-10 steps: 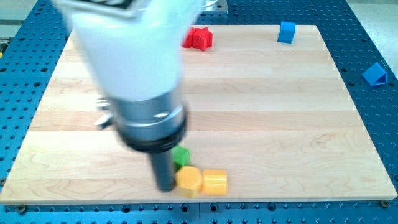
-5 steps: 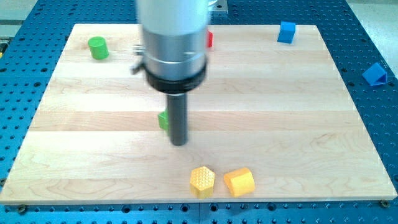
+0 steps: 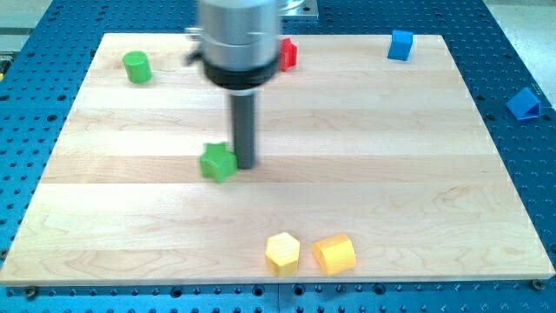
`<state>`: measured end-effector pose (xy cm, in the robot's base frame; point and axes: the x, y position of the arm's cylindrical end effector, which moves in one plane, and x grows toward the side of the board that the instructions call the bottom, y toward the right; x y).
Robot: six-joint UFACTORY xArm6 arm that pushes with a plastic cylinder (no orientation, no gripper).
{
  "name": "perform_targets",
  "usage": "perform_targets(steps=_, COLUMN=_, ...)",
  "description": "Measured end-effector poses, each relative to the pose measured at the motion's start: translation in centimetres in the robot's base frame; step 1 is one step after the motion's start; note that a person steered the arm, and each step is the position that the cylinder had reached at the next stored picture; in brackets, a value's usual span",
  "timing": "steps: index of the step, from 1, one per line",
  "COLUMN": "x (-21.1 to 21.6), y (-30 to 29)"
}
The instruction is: Slide the green star to the bottom right of the green circle
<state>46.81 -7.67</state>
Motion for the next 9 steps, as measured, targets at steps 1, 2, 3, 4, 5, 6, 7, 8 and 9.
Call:
perform_targets(steps=1, x=0.6, y=-5.2)
perform_targets(steps=2, x=3.4, y=4.1)
perform_targets(steps=3, x=7.9, y=-0.6)
perform_targets(steps=4, x=6.9, y=-8.0)
perform_targets(steps=5, x=3.9, y=-7.6)
perform_targets(steps=6, x=1.8, y=-4.3)
perform_targets(steps=7, x=-4.4, y=-8.5)
perform_targets(steps=8, x=-8.7, y=-14.5)
perform_targets(steps=9, x=-10.2, y=-13.9)
